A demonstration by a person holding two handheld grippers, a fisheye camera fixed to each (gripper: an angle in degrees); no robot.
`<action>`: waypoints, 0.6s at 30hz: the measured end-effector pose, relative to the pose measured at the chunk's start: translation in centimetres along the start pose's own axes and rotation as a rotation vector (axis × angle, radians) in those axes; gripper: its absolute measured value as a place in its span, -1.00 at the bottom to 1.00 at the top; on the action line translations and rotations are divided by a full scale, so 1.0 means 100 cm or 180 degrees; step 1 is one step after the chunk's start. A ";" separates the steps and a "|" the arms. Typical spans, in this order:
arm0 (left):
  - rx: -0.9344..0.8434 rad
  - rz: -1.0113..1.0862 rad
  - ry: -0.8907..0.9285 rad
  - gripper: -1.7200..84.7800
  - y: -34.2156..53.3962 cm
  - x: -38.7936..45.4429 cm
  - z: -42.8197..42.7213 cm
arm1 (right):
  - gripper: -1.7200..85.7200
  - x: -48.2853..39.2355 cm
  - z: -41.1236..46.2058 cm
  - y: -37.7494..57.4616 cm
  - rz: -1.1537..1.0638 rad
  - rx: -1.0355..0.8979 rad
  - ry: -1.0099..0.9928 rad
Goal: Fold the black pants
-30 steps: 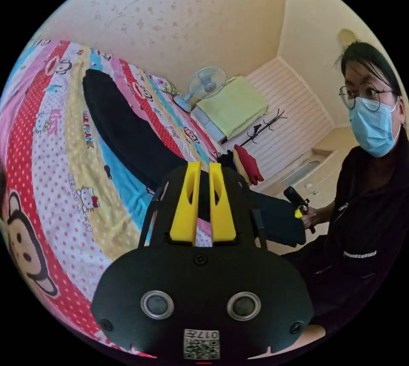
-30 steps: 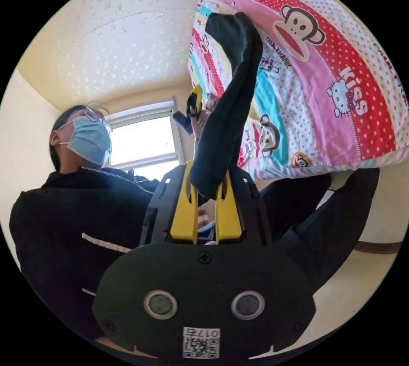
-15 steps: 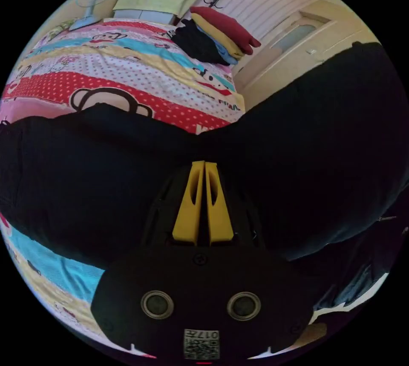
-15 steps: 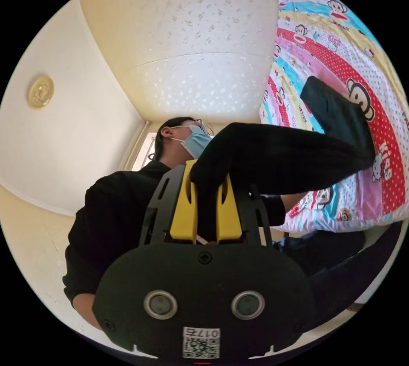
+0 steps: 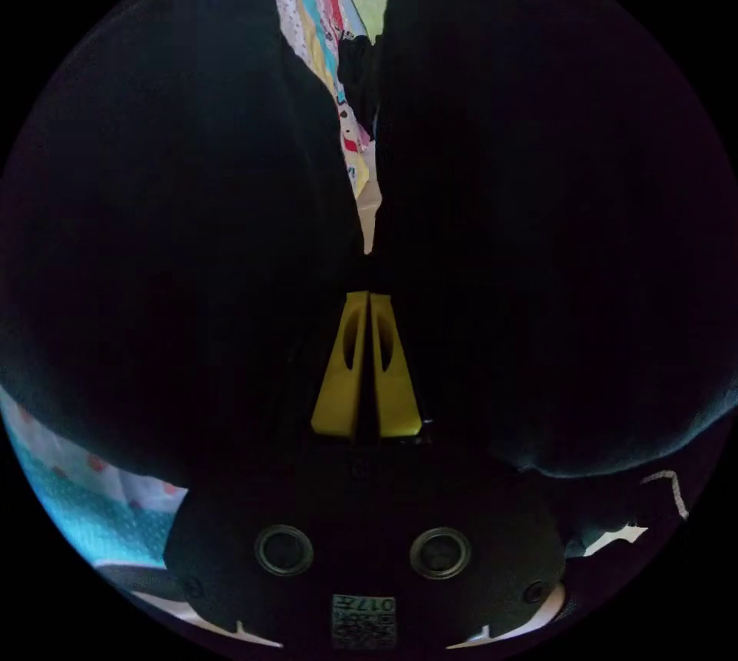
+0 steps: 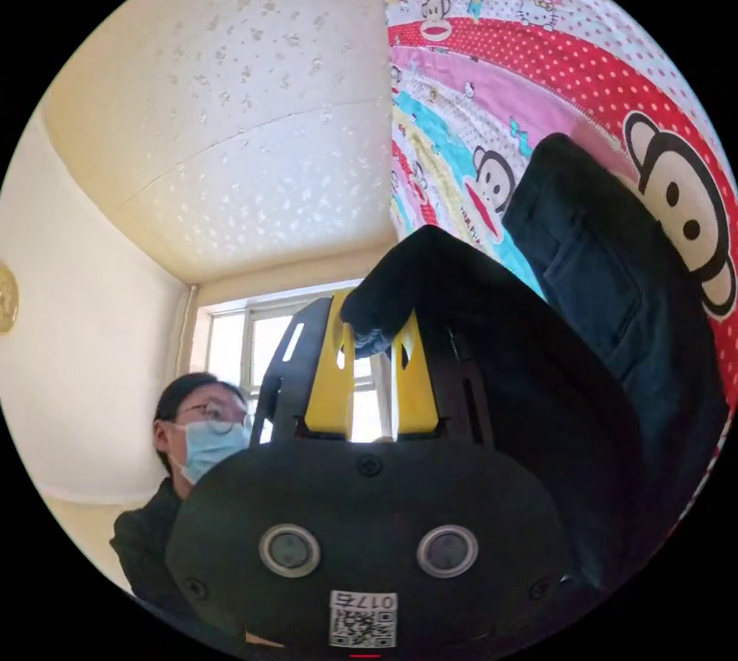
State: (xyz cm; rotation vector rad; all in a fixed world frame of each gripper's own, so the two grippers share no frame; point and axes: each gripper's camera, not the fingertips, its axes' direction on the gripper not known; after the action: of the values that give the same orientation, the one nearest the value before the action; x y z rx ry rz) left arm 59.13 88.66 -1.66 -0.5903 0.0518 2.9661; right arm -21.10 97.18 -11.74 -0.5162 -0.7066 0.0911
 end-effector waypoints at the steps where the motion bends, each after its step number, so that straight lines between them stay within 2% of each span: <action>1: 0.0087 -0.0165 0.0112 -0.98 -0.004 -0.007 -0.011 | -0.78 0.008 0.006 -0.010 0.0102 0.0055 0.0098; 3: 0.0306 -0.0543 0.0312 -0.98 -0.007 -0.022 -0.029 | -0.78 0.038 0.024 -0.043 0.0396 0.0233 0.0412; 7: 0.0803 -0.1247 0.0970 -0.98 0.000 -0.050 -0.058 | -0.75 0.067 0.045 -0.073 0.0542 0.0350 0.0638; 10: 0.0748 -0.1441 0.1128 -0.98 -0.004 -0.054 -0.065 | -0.73 0.069 0.057 -0.088 0.0357 0.0327 0.0930; 12: 0.0760 -0.1565 0.1239 -0.98 -0.002 -0.054 -0.071 | -0.71 0.065 0.057 -0.093 0.0437 0.0493 0.0852; 16: 0.0792 -0.1818 0.1316 -0.98 0.026 -0.050 -0.085 | -0.71 0.030 0.060 -0.098 0.0108 0.0297 0.0843; 18: 0.0993 -0.1973 0.1353 -0.98 0.054 -0.047 -0.096 | -0.72 -0.006 0.062 -0.087 -0.0366 -0.0089 0.0709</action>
State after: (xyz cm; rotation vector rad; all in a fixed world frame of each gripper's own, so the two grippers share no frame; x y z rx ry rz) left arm 66.38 82.29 -8.67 -0.9667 0.3008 2.1465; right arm -26.28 92.07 -3.96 -0.5025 -0.5188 -0.0833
